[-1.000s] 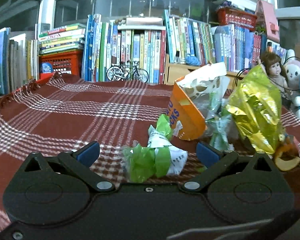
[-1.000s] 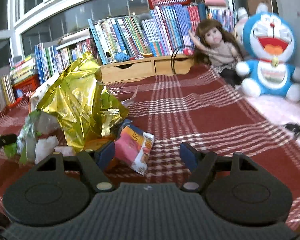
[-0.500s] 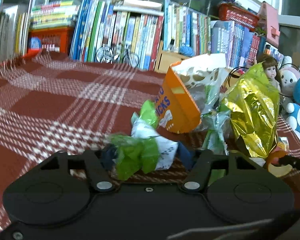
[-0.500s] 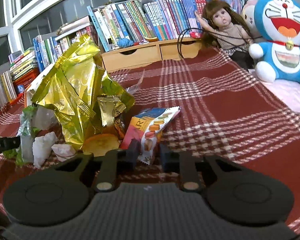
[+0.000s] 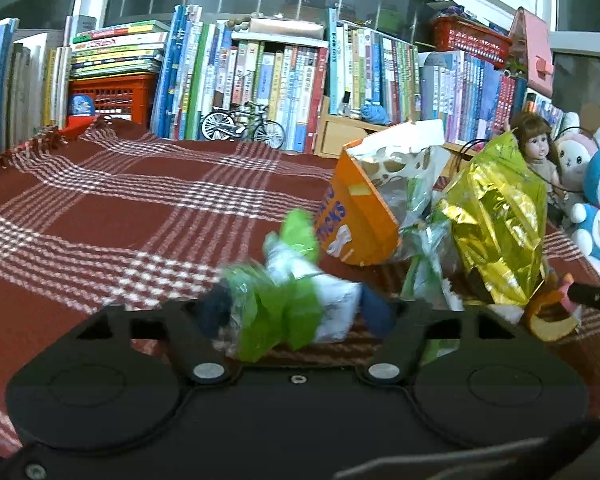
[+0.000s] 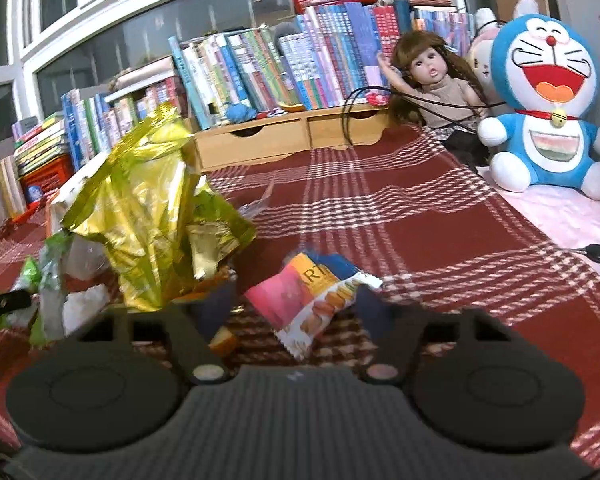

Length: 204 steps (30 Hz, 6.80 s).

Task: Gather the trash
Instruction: 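Grasp the green wrapper with the left gripper while the right gripper grasps the pink snack packet, then lift both held wrappers off the table toward the bin, then lower both grippers into the white bin and open them to release, then grasp a white tissue with the left gripper while the right gripper grasps an orange peel, then lower both grippers into the white bin and open them to drop the items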

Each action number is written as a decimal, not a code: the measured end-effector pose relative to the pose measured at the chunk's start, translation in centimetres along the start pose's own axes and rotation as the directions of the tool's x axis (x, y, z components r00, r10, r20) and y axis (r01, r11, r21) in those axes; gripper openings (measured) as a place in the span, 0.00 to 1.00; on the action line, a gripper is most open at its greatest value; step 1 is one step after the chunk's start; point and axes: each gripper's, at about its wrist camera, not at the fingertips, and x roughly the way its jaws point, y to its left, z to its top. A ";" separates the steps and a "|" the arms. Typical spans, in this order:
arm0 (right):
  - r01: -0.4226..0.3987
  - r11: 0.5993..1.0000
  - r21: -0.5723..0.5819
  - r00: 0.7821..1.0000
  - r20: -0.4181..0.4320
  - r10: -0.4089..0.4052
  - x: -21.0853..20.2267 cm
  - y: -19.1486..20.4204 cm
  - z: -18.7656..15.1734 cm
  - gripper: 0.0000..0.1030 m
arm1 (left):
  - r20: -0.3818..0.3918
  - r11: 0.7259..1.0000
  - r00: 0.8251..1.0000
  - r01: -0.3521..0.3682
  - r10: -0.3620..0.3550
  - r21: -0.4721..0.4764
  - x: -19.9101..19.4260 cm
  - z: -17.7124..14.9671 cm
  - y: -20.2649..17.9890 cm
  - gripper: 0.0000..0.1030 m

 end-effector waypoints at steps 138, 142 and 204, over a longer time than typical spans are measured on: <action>-0.241 0.944 -0.225 0.970 -0.076 0.230 -7.5 3.6 -2.8 0.80 | -0.021 0.983 0.988 0.153 -0.151 0.100 -8.2 -1.9 -6.4 0.94; -0.180 0.956 -0.233 0.984 -0.058 0.171 -4.5 3.7 -2.0 0.80 | -0.080 0.988 0.986 0.149 -0.146 0.037 -5.5 -0.9 -6.7 0.61; -0.316 0.903 -0.290 0.948 -0.137 0.288 -7.1 5.9 -6.1 0.41 | -0.107 0.959 0.972 0.226 -0.210 0.171 -9.0 -5.5 -6.8 0.22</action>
